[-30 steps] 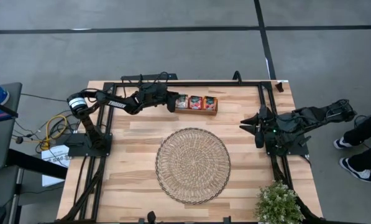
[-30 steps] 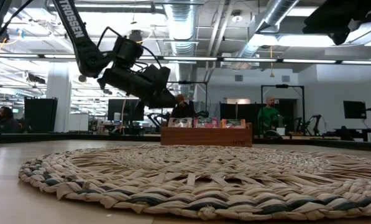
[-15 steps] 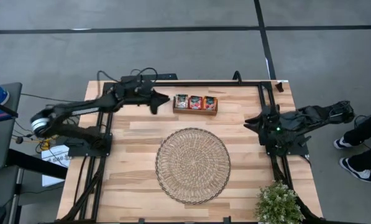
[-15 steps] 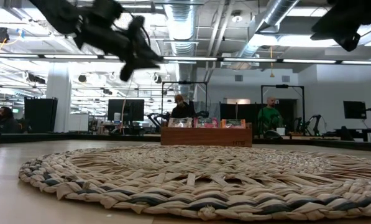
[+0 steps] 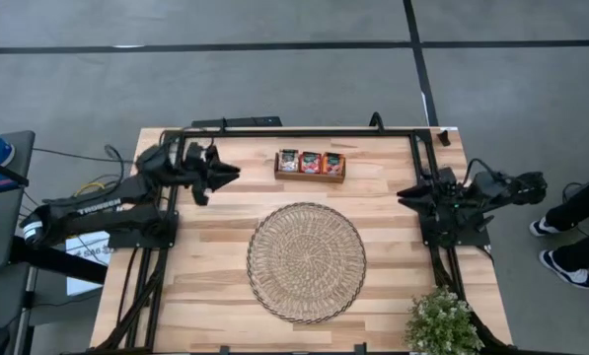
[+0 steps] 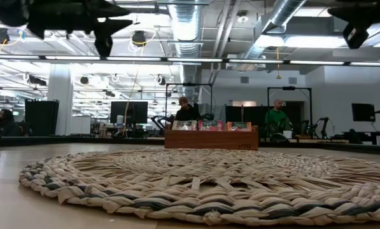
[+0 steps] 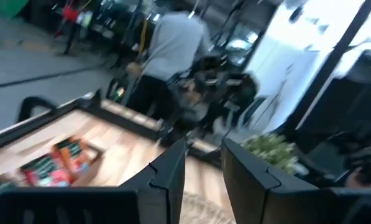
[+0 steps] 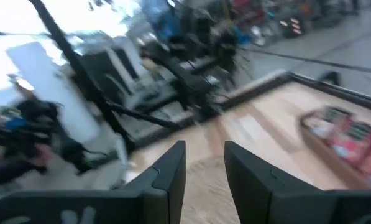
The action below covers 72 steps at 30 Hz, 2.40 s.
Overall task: Pick & Place Tea
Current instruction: Return to Home Position
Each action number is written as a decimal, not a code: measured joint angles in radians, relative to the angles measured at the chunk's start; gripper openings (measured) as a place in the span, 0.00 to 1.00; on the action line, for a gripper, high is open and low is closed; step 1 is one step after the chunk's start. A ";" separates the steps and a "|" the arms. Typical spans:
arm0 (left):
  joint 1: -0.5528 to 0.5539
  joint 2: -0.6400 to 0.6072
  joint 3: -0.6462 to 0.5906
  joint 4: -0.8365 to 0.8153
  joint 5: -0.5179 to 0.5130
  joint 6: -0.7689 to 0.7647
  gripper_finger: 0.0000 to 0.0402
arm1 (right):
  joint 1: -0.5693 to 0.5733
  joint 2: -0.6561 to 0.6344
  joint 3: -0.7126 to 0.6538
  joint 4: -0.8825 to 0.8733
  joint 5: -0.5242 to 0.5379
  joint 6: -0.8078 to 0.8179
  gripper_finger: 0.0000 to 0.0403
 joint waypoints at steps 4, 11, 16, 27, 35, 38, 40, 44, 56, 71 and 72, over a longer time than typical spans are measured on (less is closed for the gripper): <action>-0.037 -0.040 -0.128 0.167 -0.003 -0.050 0.24 | 0.000 -0.043 -0.109 0.147 -0.070 -0.003 0.26; -0.076 0.019 -0.202 0.166 -0.135 -0.040 0.24 | -0.002 -0.051 -0.189 0.220 -0.093 0.013 0.26; -0.018 0.031 -0.202 0.169 -0.081 -0.031 0.24 | -0.002 -0.079 -0.184 0.229 -0.132 -0.038 0.26; 0.047 -0.105 -0.204 0.052 0.061 -0.030 0.24 | -0.002 -0.078 -0.292 0.401 -0.191 -0.020 0.26; 0.043 -0.339 -0.366 0.123 0.030 -0.102 0.24 | -0.002 -0.078 -0.356 0.465 -0.194 0.015 0.25; 0.031 -0.422 -0.397 0.097 0.024 -0.112 0.24 | -0.002 -0.078 -0.366 0.462 -0.184 0.015 0.25; 0.024 -0.466 -0.396 0.041 0.014 -0.070 0.24 | -0.003 -0.078 -0.366 0.448 -0.154 0.013 0.25; 0.009 -0.502 -0.396 -0.039 -0.088 0.033 0.24 | -0.012 -0.078 -0.365 0.377 -0.070 0.007 0.25; -0.025 -0.488 -0.397 -0.208 -0.387 0.179 0.24 | -0.088 -0.078 -0.379 0.337 0.075 -0.081 0.25; -0.030 -0.529 -0.400 -0.170 -0.371 0.179 0.24 | -0.099 -0.078 -0.397 0.343 0.067 -0.091 0.25; -0.039 -0.529 -0.400 -0.174 -0.365 0.179 0.24 | -0.099 -0.078 -0.414 0.358 0.068 -0.095 0.25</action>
